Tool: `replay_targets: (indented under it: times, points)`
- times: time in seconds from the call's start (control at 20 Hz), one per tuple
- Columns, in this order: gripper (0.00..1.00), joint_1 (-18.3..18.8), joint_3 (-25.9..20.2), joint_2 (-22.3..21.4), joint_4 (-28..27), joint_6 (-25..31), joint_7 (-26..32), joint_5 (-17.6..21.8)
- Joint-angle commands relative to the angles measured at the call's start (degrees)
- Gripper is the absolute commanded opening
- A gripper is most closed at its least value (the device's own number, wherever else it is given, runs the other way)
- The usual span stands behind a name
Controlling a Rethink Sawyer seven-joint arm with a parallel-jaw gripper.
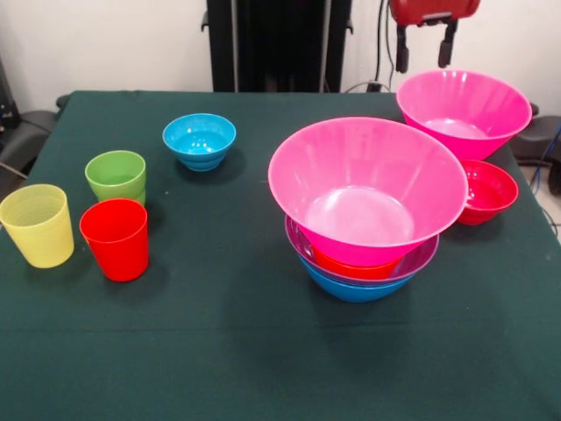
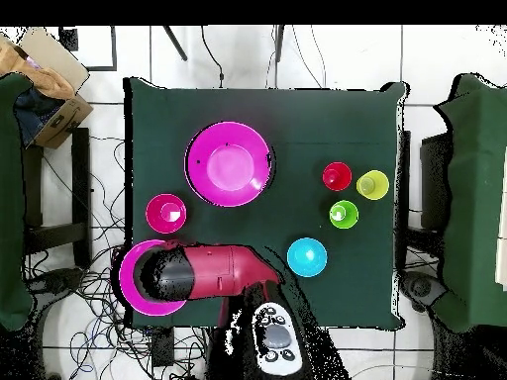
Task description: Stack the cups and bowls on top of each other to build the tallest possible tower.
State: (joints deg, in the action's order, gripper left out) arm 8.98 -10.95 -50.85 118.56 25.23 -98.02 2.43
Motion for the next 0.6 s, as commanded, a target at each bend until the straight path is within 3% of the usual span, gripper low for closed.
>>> replay_targets:
  times: [0.05, 0.25, 0.6]
  points:
    - [1.00, -3.05, 4.12, 7.30, -3.73, -5.15, -6.82, 6.51]
    - [1.00, -4.67, 7.03, 9.04, -4.53, -8.72, -7.09, 9.06]
    - [1.00, -2.64, 5.97, 8.43, -2.52, -11.59, -6.02, 9.52]
